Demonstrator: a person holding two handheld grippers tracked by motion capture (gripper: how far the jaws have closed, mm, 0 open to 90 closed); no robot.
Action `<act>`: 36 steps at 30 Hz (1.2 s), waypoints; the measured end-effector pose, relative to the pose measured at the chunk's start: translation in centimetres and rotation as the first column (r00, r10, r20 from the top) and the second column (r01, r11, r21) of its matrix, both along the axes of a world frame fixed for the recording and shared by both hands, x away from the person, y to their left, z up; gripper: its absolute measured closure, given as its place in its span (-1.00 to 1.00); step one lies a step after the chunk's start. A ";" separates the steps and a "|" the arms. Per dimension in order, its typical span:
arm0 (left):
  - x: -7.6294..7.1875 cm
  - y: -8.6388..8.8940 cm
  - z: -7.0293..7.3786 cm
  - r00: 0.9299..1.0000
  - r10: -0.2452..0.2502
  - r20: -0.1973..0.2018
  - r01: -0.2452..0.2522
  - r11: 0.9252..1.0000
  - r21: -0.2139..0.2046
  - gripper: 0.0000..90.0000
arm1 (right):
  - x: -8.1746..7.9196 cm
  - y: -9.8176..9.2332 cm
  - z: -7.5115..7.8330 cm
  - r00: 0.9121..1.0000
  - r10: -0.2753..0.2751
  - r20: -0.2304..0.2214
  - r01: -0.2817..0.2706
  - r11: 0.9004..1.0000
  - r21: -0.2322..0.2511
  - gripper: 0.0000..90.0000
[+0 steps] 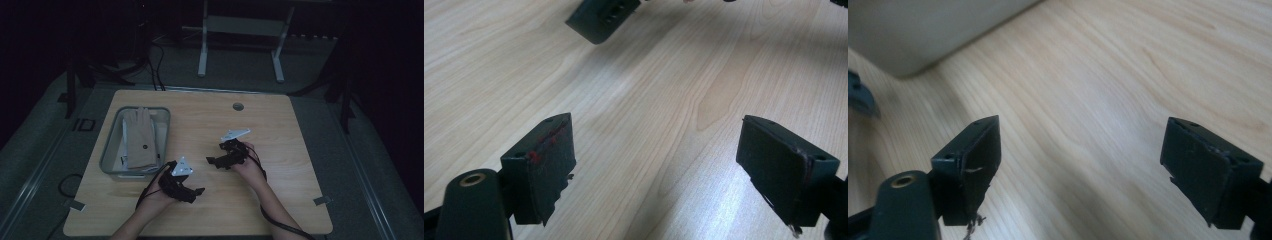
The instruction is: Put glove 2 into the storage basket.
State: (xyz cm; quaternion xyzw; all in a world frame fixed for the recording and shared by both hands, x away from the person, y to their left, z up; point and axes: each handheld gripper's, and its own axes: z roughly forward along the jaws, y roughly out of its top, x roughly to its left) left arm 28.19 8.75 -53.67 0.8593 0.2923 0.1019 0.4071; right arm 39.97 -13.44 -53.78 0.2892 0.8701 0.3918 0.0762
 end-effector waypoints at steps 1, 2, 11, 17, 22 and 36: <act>0.0 -0.1 -0.1 1.000 -0.004 0.001 0.004 1.000 0.002 -0.64 | -0.1 -0.2 -0.2 1.000 0.000 -0.004 0.000 1.000 -0.007 -0.66; 0.0 -0.2 -0.2 1.000 -0.005 0.000 0.005 1.000 -0.003 -0.64 | -0.2 -0.4 -0.4 1.000 0.004 -0.004 -0.004 1.000 -0.016 -0.68; 0.0 -1.2 -0.9 0.999 -0.031 -0.017 0.030 0.999 -0.032 -0.64 | -1.2 -2.4 -1.3 1.000 -0.007 0.031 0.008 0.999 -0.034 -0.69; -0.1 -1.9 -1.4 0.998 -0.054 -0.016 0.053 0.998 -0.046 -0.64 | -1.9 -3.5 -1.5 0.999 -0.004 0.053 0.004 1.000 -0.013 -0.70; -0.2 -2.4 -1.8 0.997 -0.070 -0.026 0.069 0.997 -0.034 -0.64 | -2.5 -4.4 -1.9 0.998 -0.019 0.058 0.020 1.000 -0.013 -0.71; -0.6 -2.0 -2.7 0.998 -0.056 -0.024 0.053 0.995 -0.085 -0.64 | -3.1 -6.4 -2.6 0.996 -0.062 0.060 0.060 0.998 0.031 -0.70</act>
